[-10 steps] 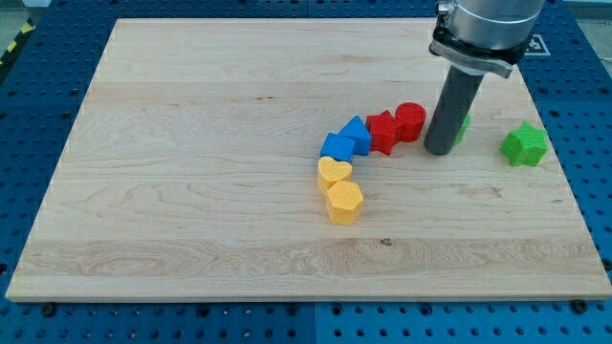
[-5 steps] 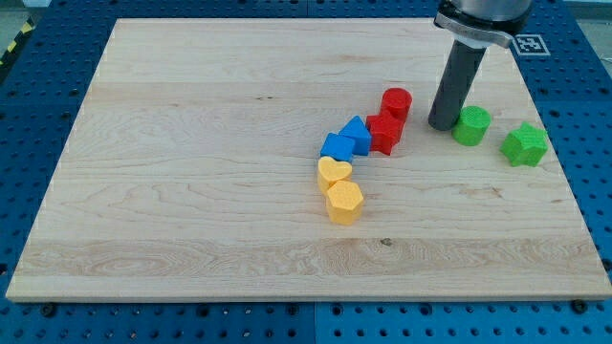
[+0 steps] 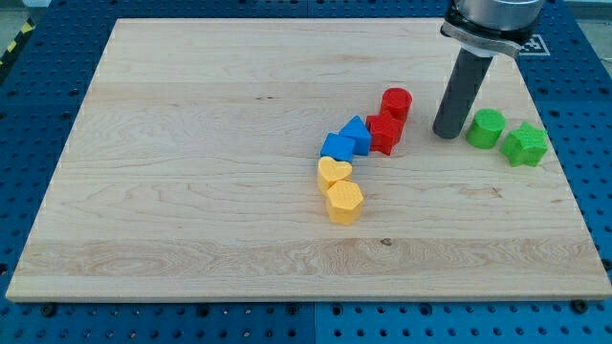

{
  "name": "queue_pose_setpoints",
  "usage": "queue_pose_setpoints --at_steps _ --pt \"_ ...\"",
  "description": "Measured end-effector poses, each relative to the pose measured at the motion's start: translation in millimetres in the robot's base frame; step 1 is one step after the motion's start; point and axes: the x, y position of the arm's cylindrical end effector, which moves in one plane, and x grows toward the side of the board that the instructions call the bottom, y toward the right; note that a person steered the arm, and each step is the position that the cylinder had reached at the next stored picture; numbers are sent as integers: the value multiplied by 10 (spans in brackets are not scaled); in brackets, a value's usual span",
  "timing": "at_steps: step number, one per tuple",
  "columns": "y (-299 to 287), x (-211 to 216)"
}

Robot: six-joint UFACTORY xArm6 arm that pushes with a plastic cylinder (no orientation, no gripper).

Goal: Push the green circle into the green star

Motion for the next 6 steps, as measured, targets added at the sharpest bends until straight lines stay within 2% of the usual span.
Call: queue_pose_setpoints --at_steps 1,6 --pt "201 0" --pt "386 -46"
